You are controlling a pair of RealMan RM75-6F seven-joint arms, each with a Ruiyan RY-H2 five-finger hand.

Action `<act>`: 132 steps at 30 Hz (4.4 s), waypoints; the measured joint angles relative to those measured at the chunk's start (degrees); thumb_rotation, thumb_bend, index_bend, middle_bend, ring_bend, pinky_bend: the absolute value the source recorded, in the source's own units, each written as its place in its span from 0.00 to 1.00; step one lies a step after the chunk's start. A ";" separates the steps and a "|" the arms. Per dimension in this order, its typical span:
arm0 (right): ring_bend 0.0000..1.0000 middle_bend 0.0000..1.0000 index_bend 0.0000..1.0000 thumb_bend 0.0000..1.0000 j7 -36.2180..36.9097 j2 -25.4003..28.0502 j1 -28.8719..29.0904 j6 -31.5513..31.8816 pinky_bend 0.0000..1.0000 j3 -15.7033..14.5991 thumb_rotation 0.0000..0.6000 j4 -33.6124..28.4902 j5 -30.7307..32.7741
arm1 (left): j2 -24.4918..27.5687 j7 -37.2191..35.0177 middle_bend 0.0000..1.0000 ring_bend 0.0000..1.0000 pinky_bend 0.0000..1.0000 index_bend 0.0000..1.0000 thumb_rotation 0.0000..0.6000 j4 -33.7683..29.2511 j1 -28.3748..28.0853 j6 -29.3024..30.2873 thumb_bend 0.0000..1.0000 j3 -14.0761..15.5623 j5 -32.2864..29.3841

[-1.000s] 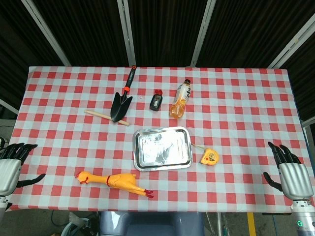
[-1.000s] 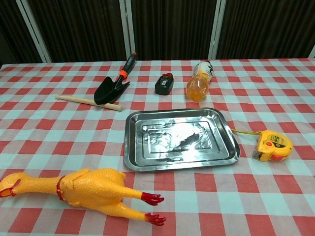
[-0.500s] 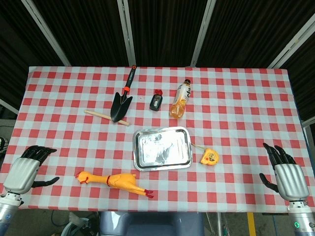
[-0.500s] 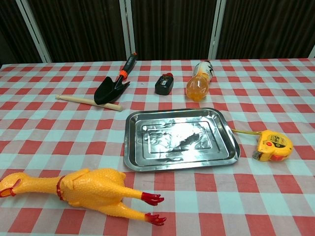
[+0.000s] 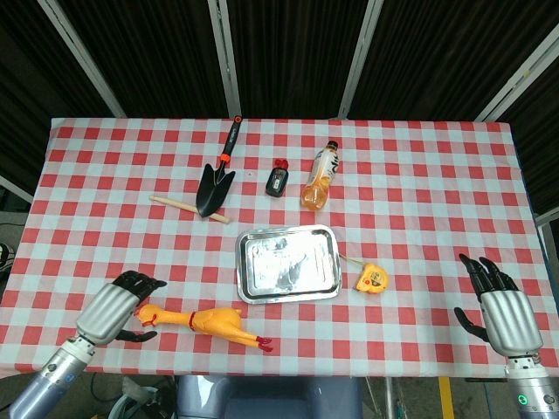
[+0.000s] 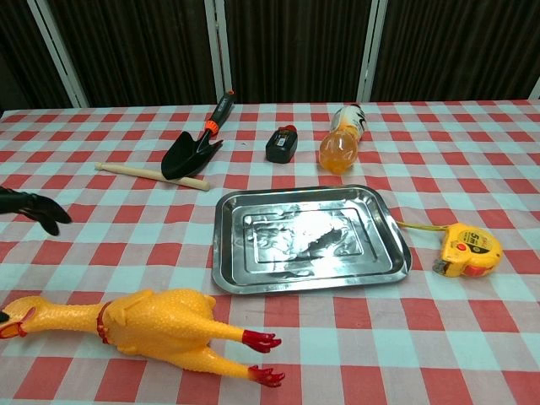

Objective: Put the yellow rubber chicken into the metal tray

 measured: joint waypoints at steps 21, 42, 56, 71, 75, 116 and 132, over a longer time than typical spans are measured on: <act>0.12 0.19 0.03 0.31 3.22 0.49 -1.95 2.27 0.27 -0.68 1.00 1.90 -0.18 | -14.13 17.44 0.30 0.26 0.36 0.21 1.00 0.94 -6.63 -12.75 0.09 -1.34 -11.36; 0.12 0.19 0.03 0.31 3.33 0.41 -2.43 1.58 0.27 -0.71 1.00 2.00 1.07 | -15.94 14.67 0.40 0.35 0.44 0.30 1.00 3.92 -7.90 -11.66 0.30 -0.48 -13.46; 0.12 0.19 0.03 0.31 7.40 2.54 -1.58 -0.39 0.27 -0.82 1.00 -0.26 0.89 | -14.38 3.36 0.62 0.56 0.70 0.54 1.00 3.55 -9.00 -9.63 0.53 0.27 -9.20; 0.12 0.19 0.03 0.31 13.13 6.01 -0.24 -1.25 0.27 -1.53 1.00 -3.34 -2.30 | -4.99 -1.03 0.63 0.57 0.70 0.54 1.00 -0.97 -9.87 -2.43 0.51 0.40 -2.07; 0.12 0.19 0.03 0.31 14.37 6.44 0.20 -1.49 0.27 -1.52 1.00 -3.90 -2.91 | -3.91 -4.36 0.65 0.58 0.70 0.56 1.00 -0.61 -9.58 1.29 0.54 -0.48 -0.82; 0.02 0.04 0.00 0.19 33.28 5.53 22.35 -29.29 0.16 1.37 1.00 -20.38 3.26 | -0.76 25.01 0.71 0.65 0.80 0.60 1.00 -18.36 -36.87 -19.06 0.56 -17.41 -32.97; 0.02 0.04 0.00 0.19 27.52 2.02 24.92 -31.88 0.16 2.80 1.00 -22.11 9.69 | -6.93 38.30 0.72 0.65 0.81 0.61 1.00 -19.33 -43.74 -13.19 0.56 -15.50 -42.23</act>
